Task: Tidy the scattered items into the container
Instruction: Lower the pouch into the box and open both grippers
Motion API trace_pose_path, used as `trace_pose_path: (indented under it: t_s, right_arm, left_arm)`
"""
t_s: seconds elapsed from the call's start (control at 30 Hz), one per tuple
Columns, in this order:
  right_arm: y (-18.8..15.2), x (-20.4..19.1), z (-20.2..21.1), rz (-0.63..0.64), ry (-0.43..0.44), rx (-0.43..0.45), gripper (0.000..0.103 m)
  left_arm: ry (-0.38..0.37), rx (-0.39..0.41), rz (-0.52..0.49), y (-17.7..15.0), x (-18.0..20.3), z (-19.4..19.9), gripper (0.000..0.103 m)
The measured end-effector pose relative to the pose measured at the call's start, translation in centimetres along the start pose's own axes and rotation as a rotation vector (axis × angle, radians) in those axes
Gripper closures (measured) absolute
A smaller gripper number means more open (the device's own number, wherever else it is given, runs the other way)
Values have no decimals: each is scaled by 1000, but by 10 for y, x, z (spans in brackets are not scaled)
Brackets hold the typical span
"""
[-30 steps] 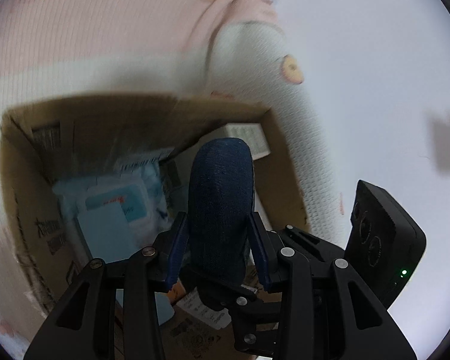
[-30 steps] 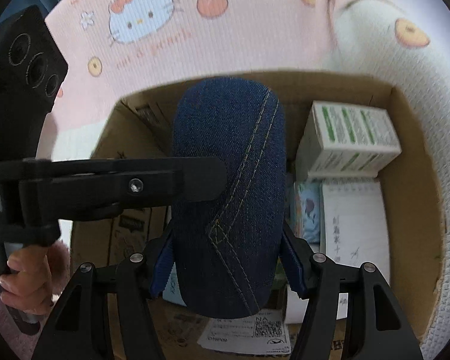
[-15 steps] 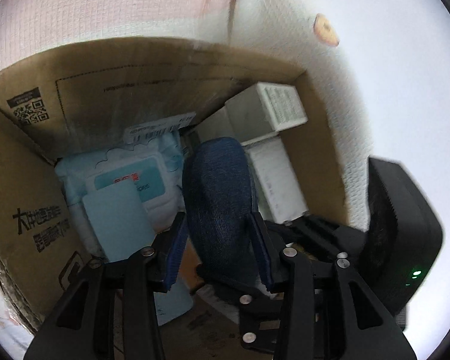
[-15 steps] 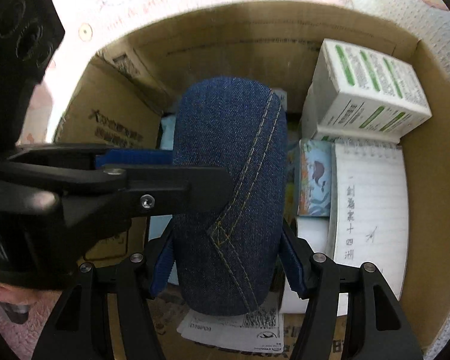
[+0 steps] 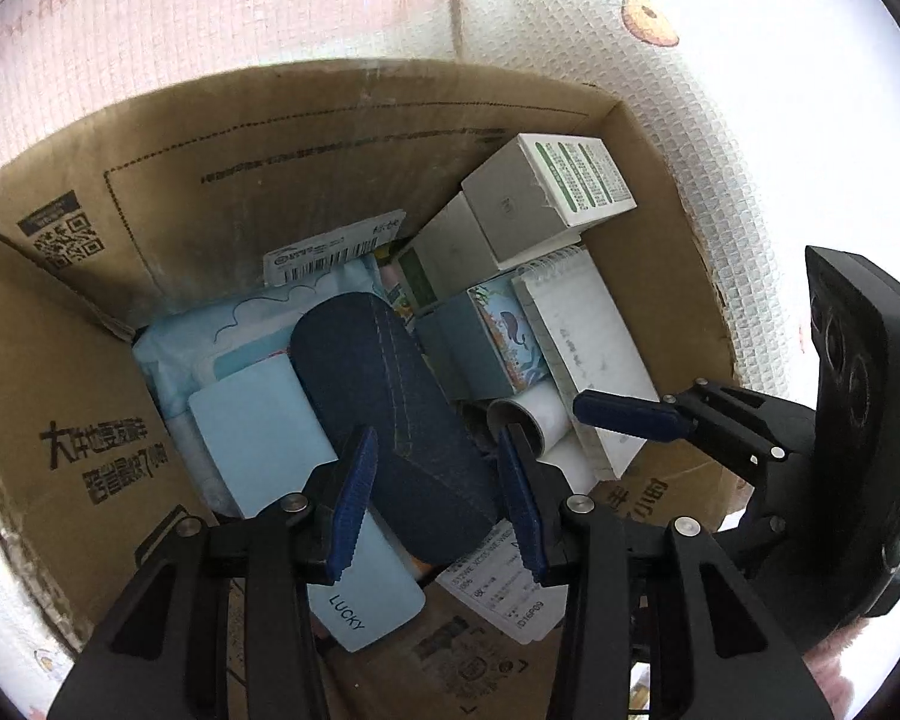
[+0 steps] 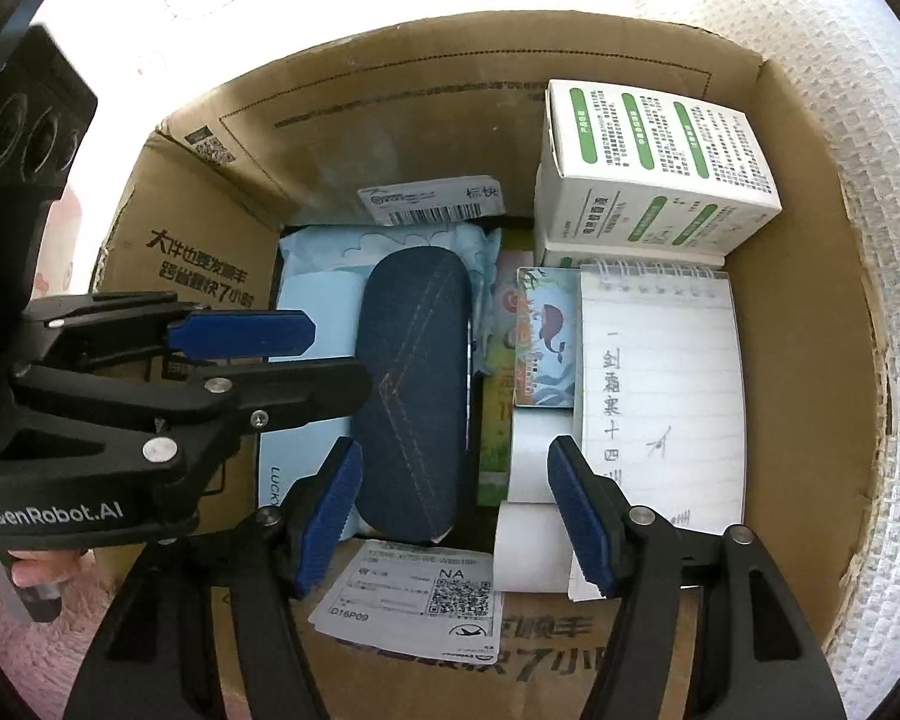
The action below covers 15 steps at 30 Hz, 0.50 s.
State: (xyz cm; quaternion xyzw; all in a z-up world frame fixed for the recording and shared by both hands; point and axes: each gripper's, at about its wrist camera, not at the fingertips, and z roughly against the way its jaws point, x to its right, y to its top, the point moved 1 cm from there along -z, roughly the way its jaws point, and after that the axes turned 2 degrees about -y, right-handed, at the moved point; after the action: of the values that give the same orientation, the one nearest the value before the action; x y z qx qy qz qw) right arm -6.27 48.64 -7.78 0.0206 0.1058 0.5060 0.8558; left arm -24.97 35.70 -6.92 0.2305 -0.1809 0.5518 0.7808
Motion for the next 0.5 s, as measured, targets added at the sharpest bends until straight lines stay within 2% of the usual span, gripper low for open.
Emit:
trace_pose_path:
  t_s: [0.27,0.43,0.47,0.5]
  right_arm:
    - [-11,-18,26,-8,-107,53,40]
    - [-21,-34,51,-2,-203,123,37]
    - [-24,-38,57,1,-217,139,35]
    - [-26,-41,61,1,-227,150,34]
  left_arm:
    - [26,44,-36,-6,4,23,57]
    - [45,94,-115,-17,11,46,45]
    - [70,111,-133,-20,13,52,39]
    - [98,134,-151,-22,13,57,37]
